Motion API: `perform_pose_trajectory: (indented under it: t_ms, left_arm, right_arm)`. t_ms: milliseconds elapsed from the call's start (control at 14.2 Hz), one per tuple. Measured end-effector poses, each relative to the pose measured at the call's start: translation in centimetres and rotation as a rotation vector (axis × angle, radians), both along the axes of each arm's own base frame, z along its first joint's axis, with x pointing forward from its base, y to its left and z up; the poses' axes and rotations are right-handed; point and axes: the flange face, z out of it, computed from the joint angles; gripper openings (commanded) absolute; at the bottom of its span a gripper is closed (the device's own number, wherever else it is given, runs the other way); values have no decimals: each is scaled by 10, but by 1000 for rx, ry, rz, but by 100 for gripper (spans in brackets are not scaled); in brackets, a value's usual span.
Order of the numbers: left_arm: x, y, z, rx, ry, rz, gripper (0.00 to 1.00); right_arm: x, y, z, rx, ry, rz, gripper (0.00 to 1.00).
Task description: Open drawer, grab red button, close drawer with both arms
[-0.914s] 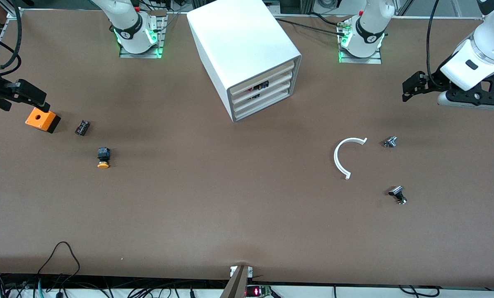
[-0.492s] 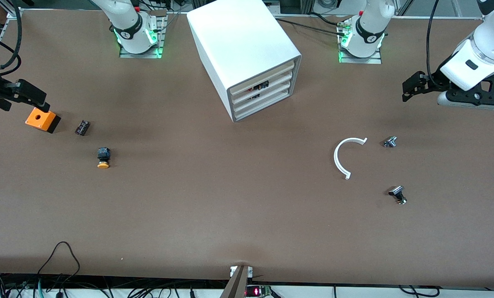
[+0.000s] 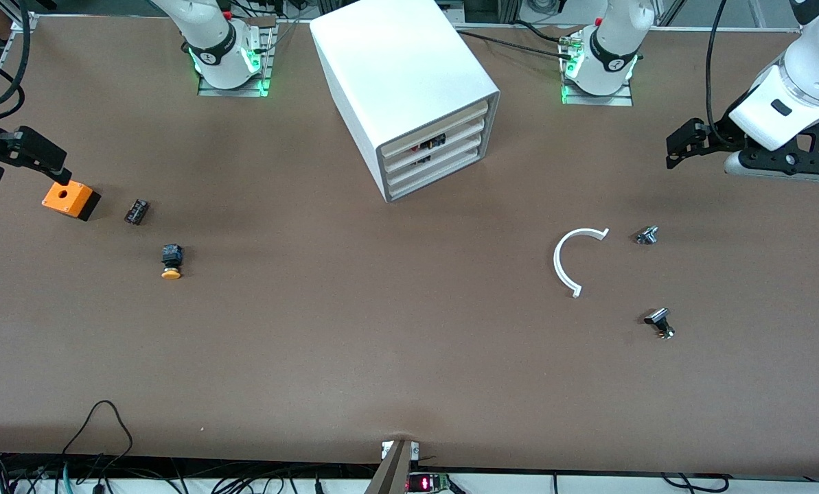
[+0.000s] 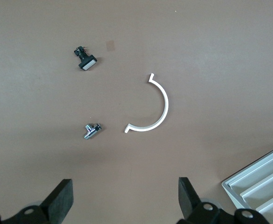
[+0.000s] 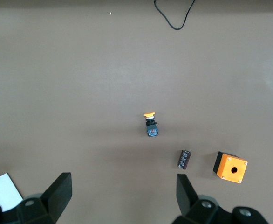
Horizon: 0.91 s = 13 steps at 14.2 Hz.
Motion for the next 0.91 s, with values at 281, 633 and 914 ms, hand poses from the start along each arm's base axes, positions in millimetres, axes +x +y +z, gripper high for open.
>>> perform_pose_trajectory:
  t_ms: [281,633,914]
  left_arm:
    - [-2,-1,-2,2,20,10,100]
    - [-23,-34,-7,-63,168,-37,100]
    - [-16,-61,-36,-232,286,-46,99]
  right_arm:
    - [15,9,-45,-2,90,15,99]
    - [34,32,-100,-6,182,51,99]
    - [40,42,-121,20,217,-67,99]
